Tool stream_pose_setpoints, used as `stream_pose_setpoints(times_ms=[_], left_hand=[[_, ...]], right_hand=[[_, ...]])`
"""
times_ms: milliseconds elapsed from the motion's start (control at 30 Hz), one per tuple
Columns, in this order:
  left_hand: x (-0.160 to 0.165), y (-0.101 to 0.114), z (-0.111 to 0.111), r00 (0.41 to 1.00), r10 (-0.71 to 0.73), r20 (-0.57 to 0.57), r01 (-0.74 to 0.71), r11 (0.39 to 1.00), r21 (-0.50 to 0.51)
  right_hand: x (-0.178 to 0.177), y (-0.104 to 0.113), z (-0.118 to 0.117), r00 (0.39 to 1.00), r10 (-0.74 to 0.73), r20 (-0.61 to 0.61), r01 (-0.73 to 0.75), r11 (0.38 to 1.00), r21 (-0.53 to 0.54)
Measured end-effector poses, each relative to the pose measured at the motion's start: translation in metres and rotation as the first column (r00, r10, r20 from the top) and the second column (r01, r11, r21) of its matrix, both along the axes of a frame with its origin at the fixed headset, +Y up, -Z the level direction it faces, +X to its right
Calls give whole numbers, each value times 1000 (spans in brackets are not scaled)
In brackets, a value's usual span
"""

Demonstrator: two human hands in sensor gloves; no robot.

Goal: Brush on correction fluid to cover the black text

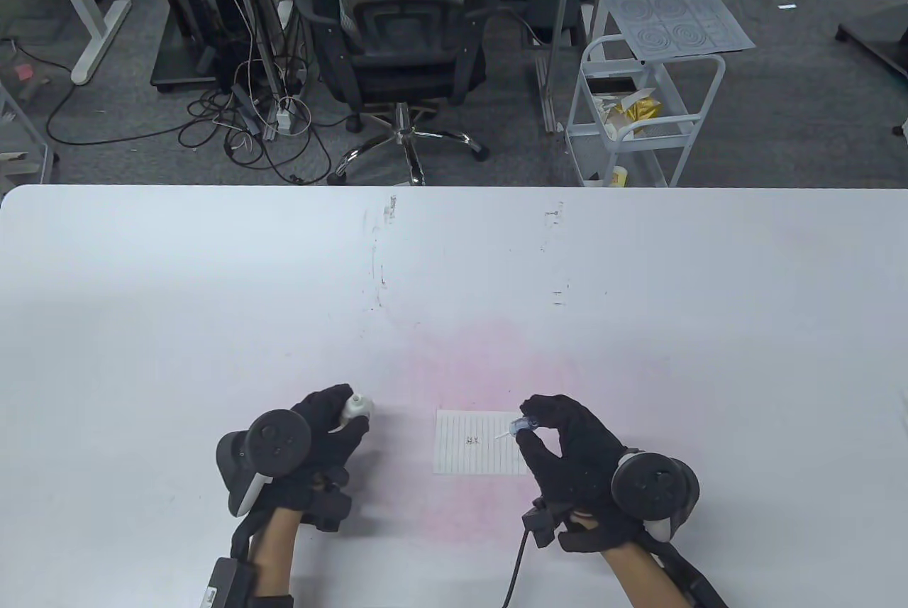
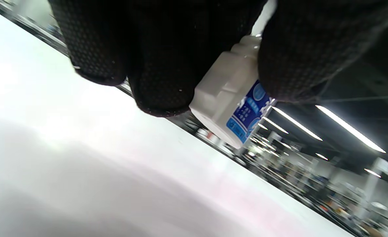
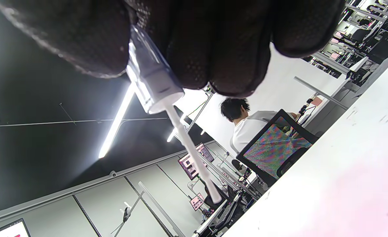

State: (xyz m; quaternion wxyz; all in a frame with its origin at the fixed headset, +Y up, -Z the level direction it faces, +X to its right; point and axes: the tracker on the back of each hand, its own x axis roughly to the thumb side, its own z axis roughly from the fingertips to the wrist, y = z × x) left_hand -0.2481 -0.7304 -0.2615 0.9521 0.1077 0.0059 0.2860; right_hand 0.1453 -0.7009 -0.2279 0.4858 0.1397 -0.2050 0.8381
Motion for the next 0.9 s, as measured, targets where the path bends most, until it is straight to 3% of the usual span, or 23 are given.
stream_pose_setpoints(times_ms=[267,467,667,900], left_hand=[[-34,-14,-2,980,-17,-197,2,997,-77],[-35,-15,-2,974,-18,-224,-4,995,-98],[-33,-19,-5,973,-98,-207,55,978,-203],[-36,-19,-3,969,-115,-219,64,972,-228]], right_hand=[[-1,-1,-1,1000,14,-2,-14,1000,-9],[-2,-2,-1,1000,19,-3,-19,1000,-12],[-3,-2,-1,1000,27,-4,-27,1000,-14],[-3,-2,-1,1000,27,-4,-27,1000,-15]])
